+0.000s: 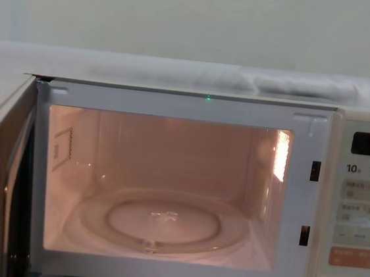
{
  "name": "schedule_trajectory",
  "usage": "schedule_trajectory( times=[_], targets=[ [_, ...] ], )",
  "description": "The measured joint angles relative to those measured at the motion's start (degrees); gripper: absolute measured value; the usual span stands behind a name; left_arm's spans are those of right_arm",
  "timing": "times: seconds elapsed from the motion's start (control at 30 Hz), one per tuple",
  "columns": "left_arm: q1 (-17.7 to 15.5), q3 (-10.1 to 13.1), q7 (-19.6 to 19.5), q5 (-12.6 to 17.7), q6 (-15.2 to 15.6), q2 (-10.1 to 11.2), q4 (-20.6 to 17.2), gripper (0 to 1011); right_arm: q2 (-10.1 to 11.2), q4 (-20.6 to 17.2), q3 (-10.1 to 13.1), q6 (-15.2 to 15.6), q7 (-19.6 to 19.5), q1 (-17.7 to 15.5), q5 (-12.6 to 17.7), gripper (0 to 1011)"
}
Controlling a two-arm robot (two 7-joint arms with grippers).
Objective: Press the button to open the microwave door with one hand; close the microwave door with the other hand.
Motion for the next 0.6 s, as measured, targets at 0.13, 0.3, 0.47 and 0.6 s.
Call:
schedule_trajectory(
  times=[0.13, 0.3, 0.47, 0.6],
  targets=[
    [0.0, -1.5, -2.9, -0.9, 1.8, 1.9, -1.6, 0, 0.0, 0.0, 0.0, 0.0, 0.0, 0.0, 0.0, 1002],
    [-0.2, -3.4, -8.1, -3.1, 2.9, 5.7, -2.5, 0, 0.0, 0.0, 0.0, 0.0, 0.0, 0.0, 0.0, 1002],
    [-0.6, -3.8, -14.4, -7.2, 0.5, 8.9, -1.2, 0, 0.0, 0.0, 0.0, 0.0, 0.0, 0.0, 0.0, 1002],
    [-0.9, -2.6, -18.2, -9.7, -1.6, 10.4, 0.1, 0, 0.0, 0.0, 0.0, 0.0, 0.0, 0.0, 0.0, 1002]
  ],
)
